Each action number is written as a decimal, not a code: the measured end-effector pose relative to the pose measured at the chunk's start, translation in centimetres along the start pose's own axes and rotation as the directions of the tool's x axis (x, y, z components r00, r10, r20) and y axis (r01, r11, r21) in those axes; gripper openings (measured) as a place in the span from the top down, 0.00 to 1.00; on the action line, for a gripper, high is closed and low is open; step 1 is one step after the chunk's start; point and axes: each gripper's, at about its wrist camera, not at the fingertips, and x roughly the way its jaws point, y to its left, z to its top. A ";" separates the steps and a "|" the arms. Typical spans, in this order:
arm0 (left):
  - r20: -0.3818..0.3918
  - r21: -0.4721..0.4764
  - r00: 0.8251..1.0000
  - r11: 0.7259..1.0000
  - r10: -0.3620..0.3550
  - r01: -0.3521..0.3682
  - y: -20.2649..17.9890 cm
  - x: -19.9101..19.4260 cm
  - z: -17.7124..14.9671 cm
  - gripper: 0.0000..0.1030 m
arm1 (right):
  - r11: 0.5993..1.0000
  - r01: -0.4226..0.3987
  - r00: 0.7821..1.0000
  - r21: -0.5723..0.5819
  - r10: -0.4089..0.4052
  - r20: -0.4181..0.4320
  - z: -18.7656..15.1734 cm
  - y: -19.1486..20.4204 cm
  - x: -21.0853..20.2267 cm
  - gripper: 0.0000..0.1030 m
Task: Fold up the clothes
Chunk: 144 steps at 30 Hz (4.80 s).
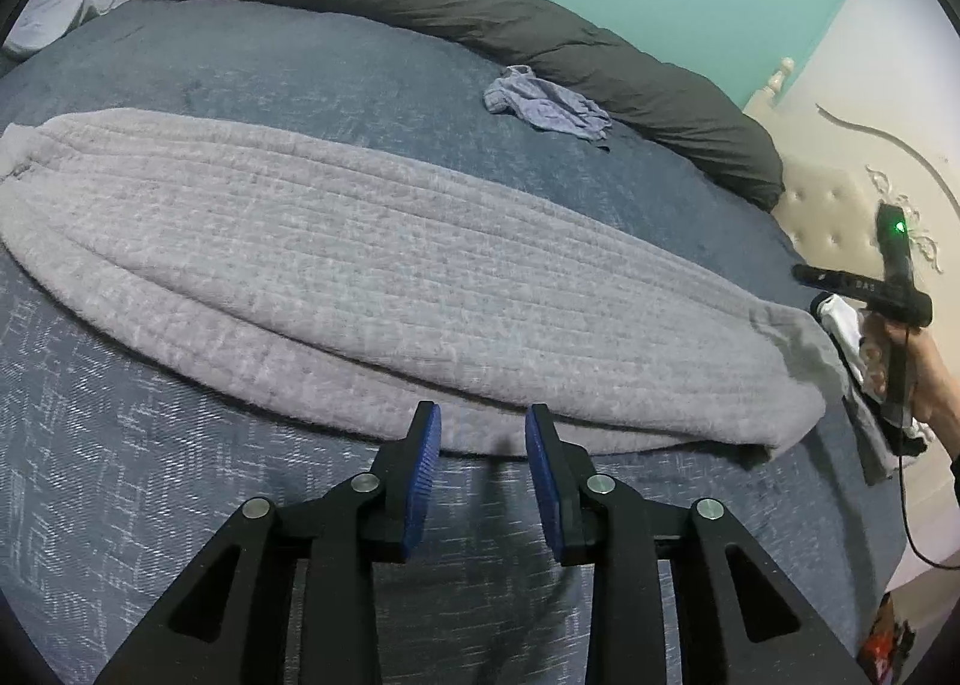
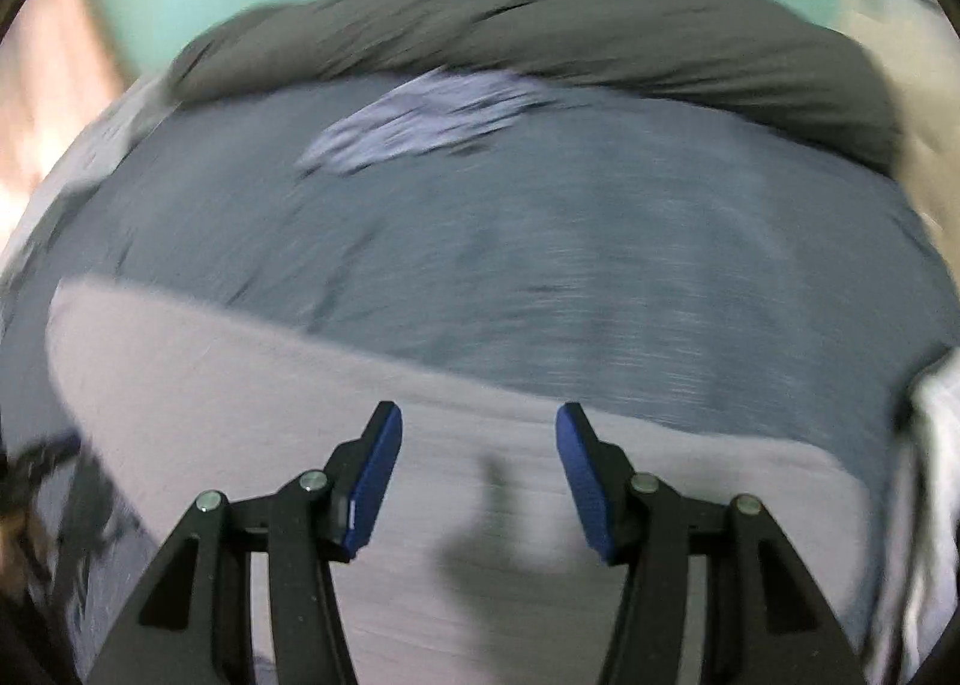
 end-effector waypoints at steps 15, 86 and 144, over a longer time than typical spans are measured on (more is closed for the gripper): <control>-0.011 -0.040 1.000 0.999 -0.019 0.018 1.4 0.0 -0.1 0.67 | 0.954 -0.100 0.985 -0.283 0.054 -0.164 2.1 10.4 9.8 0.47; 0.007 -0.051 0.999 0.998 -0.043 0.043 1.2 -0.3 0.7 0.66 | 0.984 -0.065 0.997 0.168 0.057 0.051 -6.8 4.9 -0.1 0.89; 0.089 -0.086 0.990 0.989 -0.111 0.119 1.9 -4.2 1.4 0.64 | 0.925 0.190 0.982 0.329 -0.171 -0.087 -15.7 11.3 -1.1 0.71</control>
